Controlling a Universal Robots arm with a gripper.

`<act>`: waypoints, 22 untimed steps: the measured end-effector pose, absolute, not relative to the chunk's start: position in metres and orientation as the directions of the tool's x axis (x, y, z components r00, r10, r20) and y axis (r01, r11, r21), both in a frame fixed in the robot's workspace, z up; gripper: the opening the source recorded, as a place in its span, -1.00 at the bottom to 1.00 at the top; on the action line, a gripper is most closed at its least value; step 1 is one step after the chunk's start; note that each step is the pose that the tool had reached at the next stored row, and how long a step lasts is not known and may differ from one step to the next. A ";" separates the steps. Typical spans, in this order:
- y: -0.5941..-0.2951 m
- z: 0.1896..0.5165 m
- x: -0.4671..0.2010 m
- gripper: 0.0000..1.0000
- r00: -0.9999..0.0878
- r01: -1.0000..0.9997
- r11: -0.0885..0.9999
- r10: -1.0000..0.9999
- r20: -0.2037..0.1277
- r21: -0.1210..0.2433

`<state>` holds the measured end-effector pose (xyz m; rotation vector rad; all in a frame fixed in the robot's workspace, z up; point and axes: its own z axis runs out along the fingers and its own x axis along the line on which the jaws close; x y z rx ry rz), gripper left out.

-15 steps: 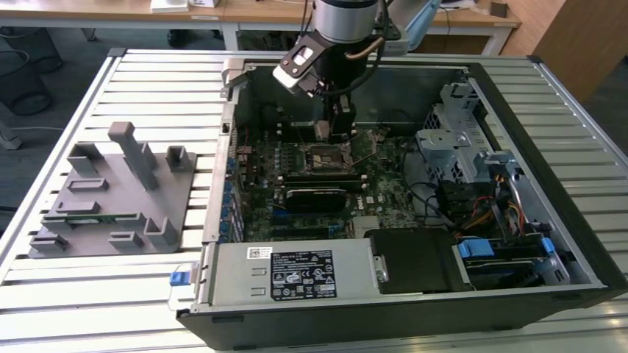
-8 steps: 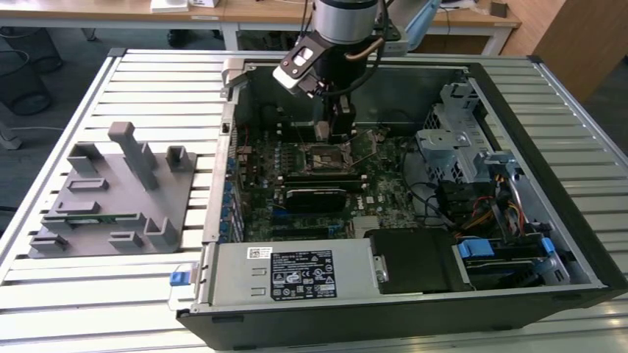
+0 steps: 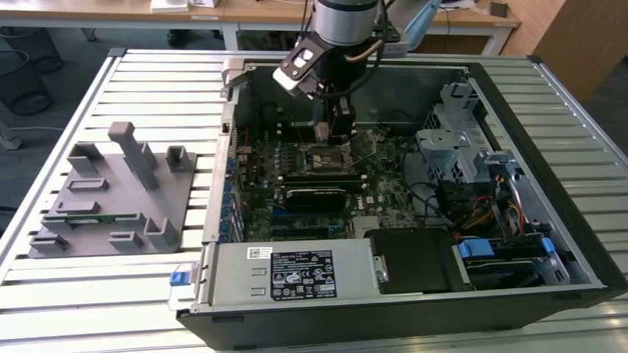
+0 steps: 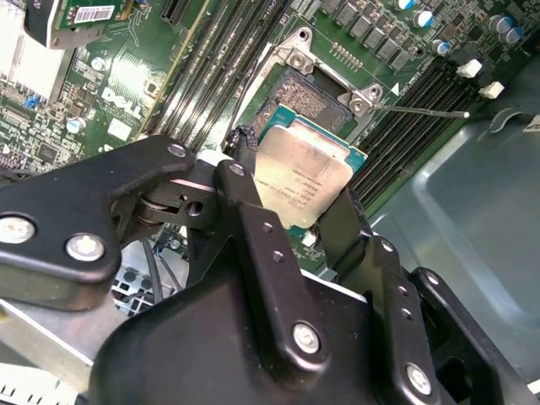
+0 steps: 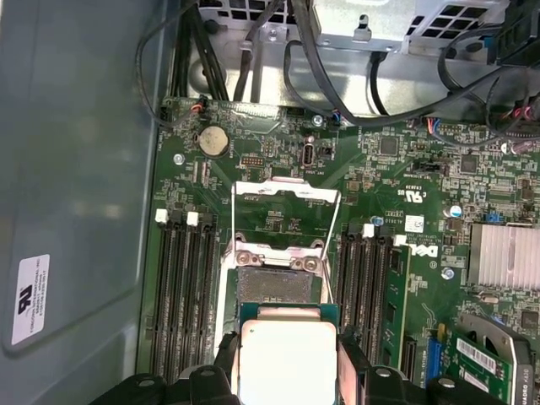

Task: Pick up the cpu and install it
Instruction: 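Place the cpu into insertion slot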

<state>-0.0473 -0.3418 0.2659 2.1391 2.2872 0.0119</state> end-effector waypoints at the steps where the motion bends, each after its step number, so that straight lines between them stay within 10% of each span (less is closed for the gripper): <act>1: -0.342 0.265 -0.047 0.08 -0.067 0.998 0.067 0.998 -0.002 0.012; 22: -0.338 0.250 -0.047 0.08 -0.066 0.998 0.066 0.998 -0.002 0.012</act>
